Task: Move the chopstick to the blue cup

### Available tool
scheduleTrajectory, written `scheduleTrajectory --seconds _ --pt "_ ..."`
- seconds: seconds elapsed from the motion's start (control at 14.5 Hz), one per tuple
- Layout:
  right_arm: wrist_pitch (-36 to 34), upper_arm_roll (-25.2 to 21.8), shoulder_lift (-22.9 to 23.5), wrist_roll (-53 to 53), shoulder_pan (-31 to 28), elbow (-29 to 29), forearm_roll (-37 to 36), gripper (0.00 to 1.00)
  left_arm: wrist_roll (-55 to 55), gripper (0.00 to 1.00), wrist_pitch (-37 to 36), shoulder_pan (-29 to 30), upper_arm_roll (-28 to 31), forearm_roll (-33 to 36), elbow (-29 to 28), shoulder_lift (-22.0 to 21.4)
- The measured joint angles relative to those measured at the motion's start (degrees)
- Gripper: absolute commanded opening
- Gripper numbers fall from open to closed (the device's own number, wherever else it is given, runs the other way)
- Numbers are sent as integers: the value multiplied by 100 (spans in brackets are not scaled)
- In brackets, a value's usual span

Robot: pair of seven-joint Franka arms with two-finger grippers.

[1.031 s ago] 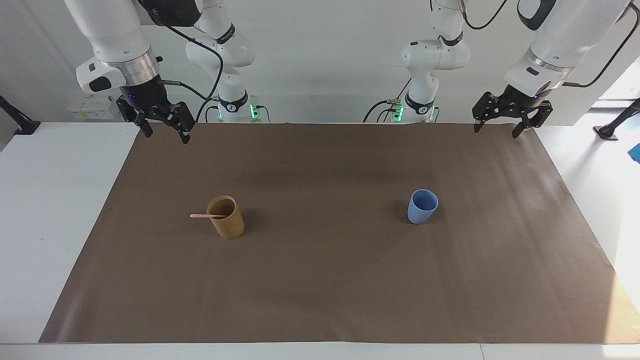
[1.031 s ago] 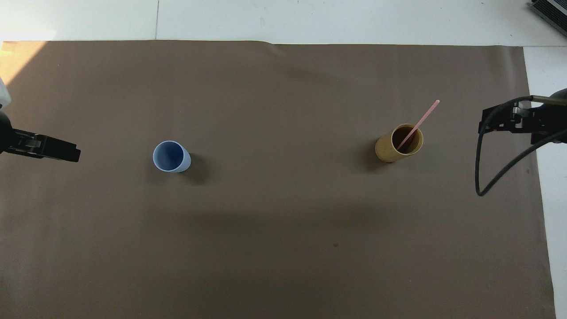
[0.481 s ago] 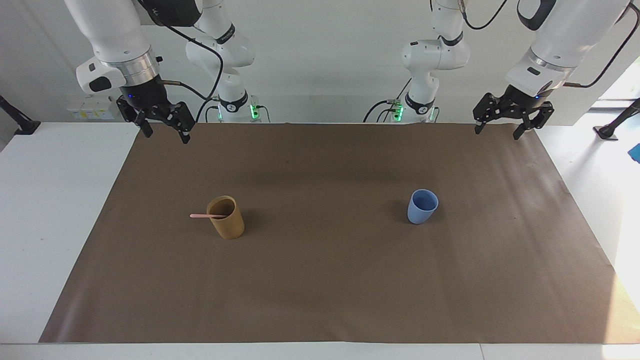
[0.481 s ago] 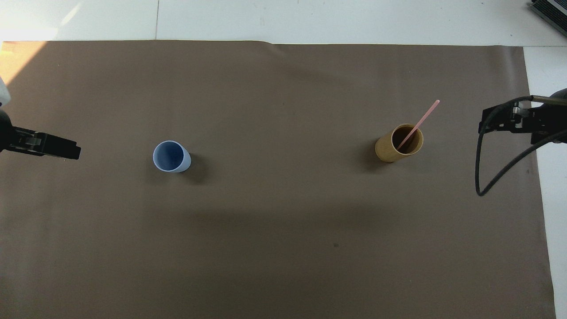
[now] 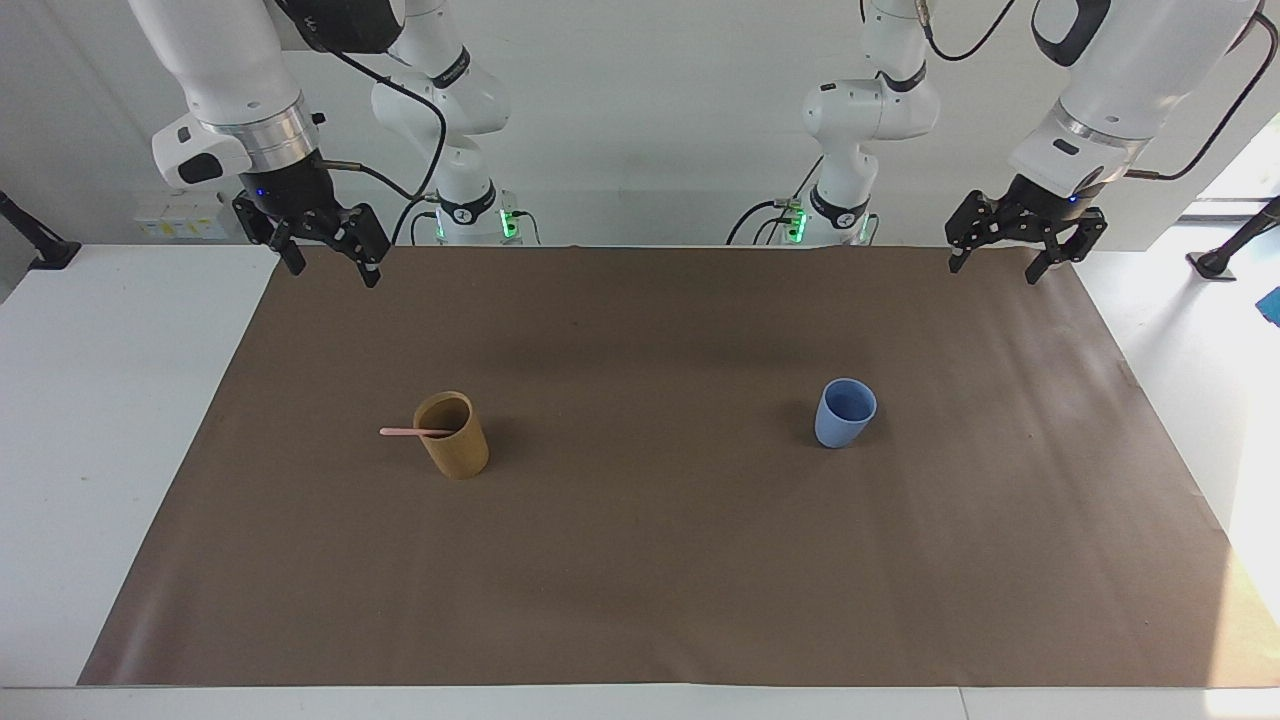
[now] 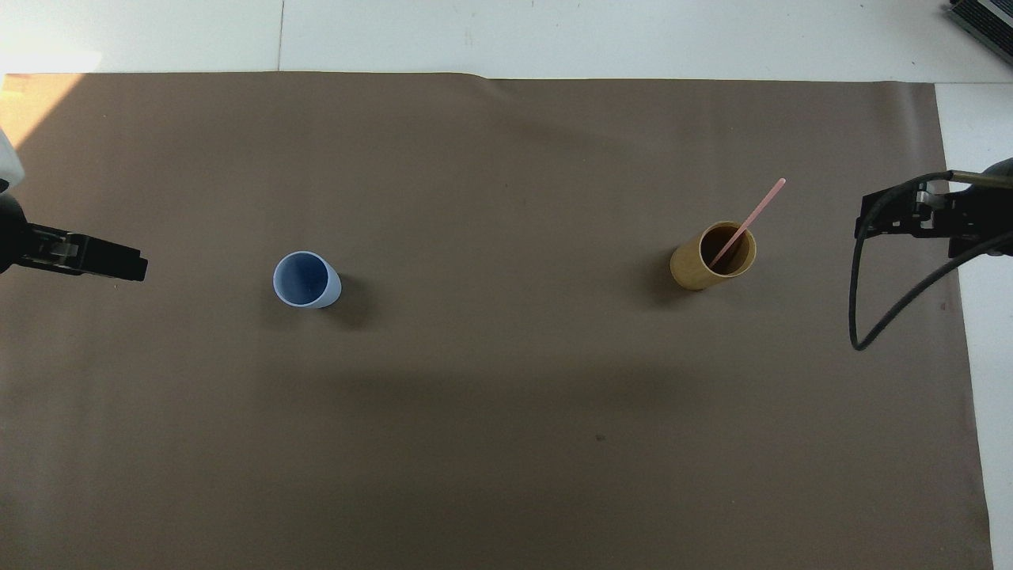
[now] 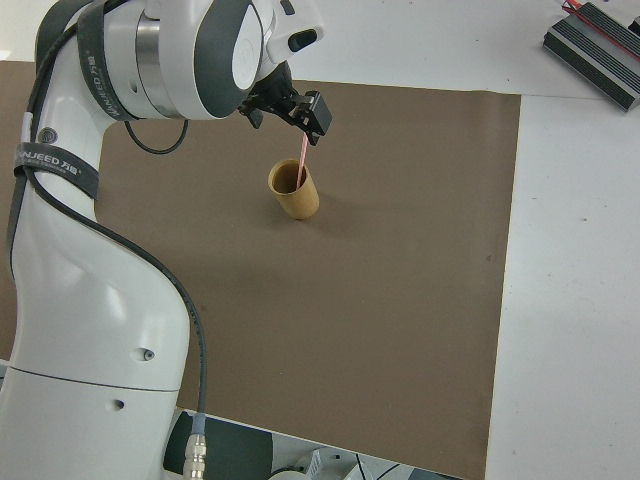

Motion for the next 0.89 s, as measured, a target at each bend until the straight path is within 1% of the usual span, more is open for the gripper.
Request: scheduleTrajectory --seconds 0.14,0.34,0.55,0.69,0.83,0.89 --pt "0 0 0 0 0 0 0 100 -124 100 423 0 0 -5 -345 23" --pt "-3 0 0 0 0 -2 0 100 -884 100 1320 -56 -39 -176 -1026 171" --pt "-1 -1 0 0 -1 -2 0 100 -1779 100 2089 -337 -83 -218 -1411 597" --pt "-2 -8 0 0 -8 -3 0 100 -2035 100 2514 -483 -89 -218 -1623 865" --pt "-1 -14 0 0 -16 -5 0 100 -2100 100 2992 -530 -88 -218 -1985 984" --pt "23 -15 0 0 -54 -9 0 100 -2102 100 3117 -530 -80 -219 -2148 991"
